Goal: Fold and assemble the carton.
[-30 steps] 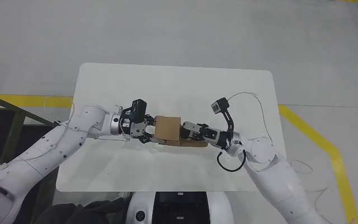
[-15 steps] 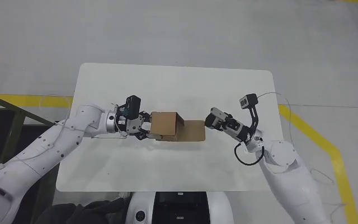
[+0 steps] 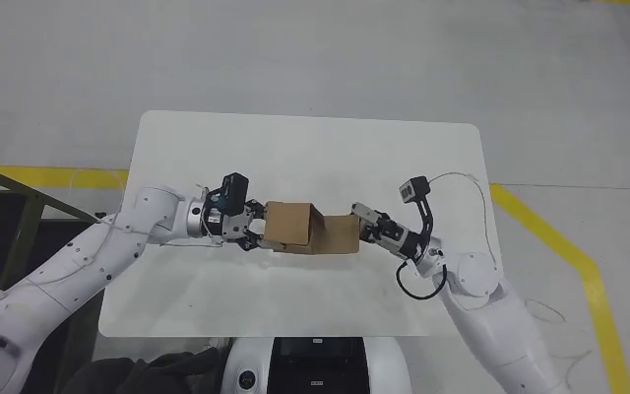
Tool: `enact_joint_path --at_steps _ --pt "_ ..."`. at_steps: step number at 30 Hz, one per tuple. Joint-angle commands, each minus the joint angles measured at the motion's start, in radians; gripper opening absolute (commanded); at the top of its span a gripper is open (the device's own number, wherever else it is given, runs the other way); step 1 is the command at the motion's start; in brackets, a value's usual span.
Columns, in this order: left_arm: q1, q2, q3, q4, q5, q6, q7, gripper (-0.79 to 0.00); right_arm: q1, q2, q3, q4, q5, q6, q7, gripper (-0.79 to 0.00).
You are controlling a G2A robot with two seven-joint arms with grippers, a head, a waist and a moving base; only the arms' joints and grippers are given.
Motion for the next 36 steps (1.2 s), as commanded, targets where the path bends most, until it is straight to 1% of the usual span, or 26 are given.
enact_joint_path --at_steps 1,9,15,19,20,21,22,24,27,28,33,36 --pt "-0.005 -0.005 0.004 0.006 -0.008 0.0 -0.021 -0.403 0.001 0.0 -0.008 -0.013 -0.015 0.001 0.005 -0.037" --pt "-0.015 -0.03 0.013 0.023 -0.037 0.0 -0.077 -0.413 0.025 -0.007 -0.05 -0.025 -0.032 0.017 0.021 -0.025" --pt "-0.016 -0.039 0.006 0.029 -0.049 0.0 -0.095 -0.413 0.045 -0.012 -0.071 -0.022 -0.035 0.017 0.021 -0.022" --pt "-0.009 -0.037 -0.008 0.03 -0.048 0.0 -0.082 -0.409 0.035 -0.011 -0.062 -0.011 -0.026 0.05 0.01 -0.058" --pt "-0.007 -0.036 -0.013 0.03 -0.047 0.0 -0.076 -0.406 0.031 -0.01 -0.059 -0.01 -0.019 0.06 0.014 -0.132" --pt "-0.004 -0.034 -0.018 0.03 -0.045 0.0 -0.072 -0.406 0.028 -0.009 -0.057 -0.009 -0.012 0.067 0.02 -0.419" --pt "-0.001 -0.033 -0.022 0.03 -0.043 0.0 -0.067 -0.403 0.024 -0.009 -0.056 -0.008 0.0 0.073 0.03 -0.493" --pt "0.005 -0.031 -0.029 0.029 -0.039 0.0 -0.061 -0.4 0.019 -0.009 -0.056 -0.004 0.037 0.075 0.054 -0.499" --pt "0.014 -0.029 -0.038 0.027 -0.033 0.0 -0.059 -0.4 0.017 -0.011 -0.058 0.004 0.095 0.062 0.088 -0.449" --pt "0.016 -0.029 -0.04 0.025 -0.032 0.0 -0.059 -0.4 0.017 -0.011 -0.059 0.009 0.118 0.056 0.099 -0.446" --pt "0.024 -0.03 -0.049 0.019 -0.03 0.0 -0.065 -0.403 0.028 -0.014 -0.068 0.03 0.125 0.063 0.111 -0.456" --pt "0.028 -0.03 -0.055 0.014 -0.027 0.0 -0.069 -0.4 0.034 -0.016 -0.073 0.039 0.127 0.073 0.102 -0.489"
